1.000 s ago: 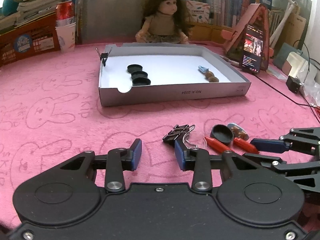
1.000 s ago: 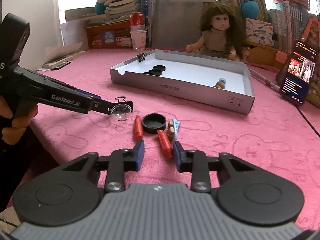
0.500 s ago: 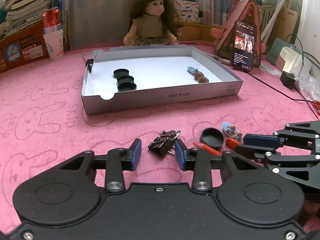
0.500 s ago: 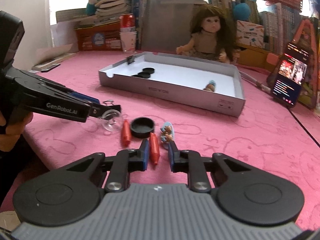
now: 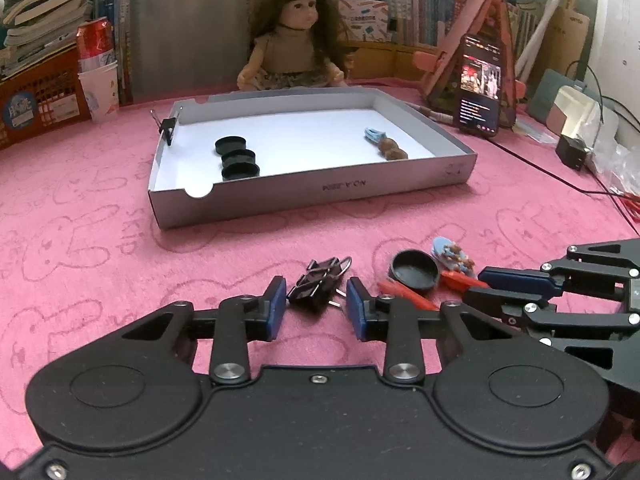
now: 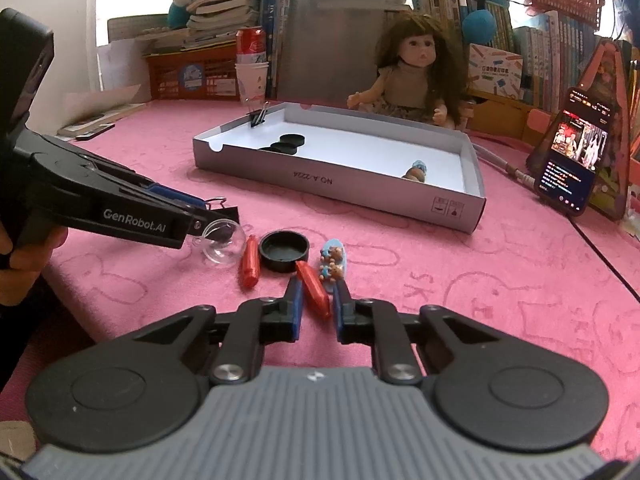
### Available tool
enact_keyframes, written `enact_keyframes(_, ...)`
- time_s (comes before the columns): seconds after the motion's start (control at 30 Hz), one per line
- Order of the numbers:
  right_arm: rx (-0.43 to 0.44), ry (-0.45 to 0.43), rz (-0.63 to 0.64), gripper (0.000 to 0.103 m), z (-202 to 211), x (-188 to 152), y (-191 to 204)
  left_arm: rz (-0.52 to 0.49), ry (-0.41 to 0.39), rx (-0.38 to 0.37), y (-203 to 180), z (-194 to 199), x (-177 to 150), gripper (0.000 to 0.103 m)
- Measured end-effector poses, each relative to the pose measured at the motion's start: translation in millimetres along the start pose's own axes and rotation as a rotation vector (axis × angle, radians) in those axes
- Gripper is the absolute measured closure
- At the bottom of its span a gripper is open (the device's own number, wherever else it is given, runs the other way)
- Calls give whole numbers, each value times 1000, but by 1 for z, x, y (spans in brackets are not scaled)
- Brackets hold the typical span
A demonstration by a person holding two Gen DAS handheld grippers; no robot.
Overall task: Organize rigid objects
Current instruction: 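Grasp the black binder clip with the left gripper while the right gripper grasps the red marker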
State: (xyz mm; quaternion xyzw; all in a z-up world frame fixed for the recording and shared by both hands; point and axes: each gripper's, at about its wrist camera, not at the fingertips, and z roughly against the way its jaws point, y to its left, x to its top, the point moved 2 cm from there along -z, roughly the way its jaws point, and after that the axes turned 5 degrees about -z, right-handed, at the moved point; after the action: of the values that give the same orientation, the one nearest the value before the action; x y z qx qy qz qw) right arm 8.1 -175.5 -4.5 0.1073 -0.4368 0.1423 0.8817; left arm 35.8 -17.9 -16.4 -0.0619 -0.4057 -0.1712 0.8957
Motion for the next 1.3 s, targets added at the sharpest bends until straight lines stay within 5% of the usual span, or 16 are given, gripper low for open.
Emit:
enact_keyframes(0.27, 17, -11, 14, 85, -6, 1, 4, -1, -22, 7, -1, -6, 3, 73)
enact_keyframes(0.7, 18, -20, -21, 90, -5, 12, 2, 36, -59, 19, 6, 12, 13, 86)
enact_keyframes(1.3, 4, -29, -43, 90, 1, 12, -4, 1, -5, 60, 20, 16, -6, 77)
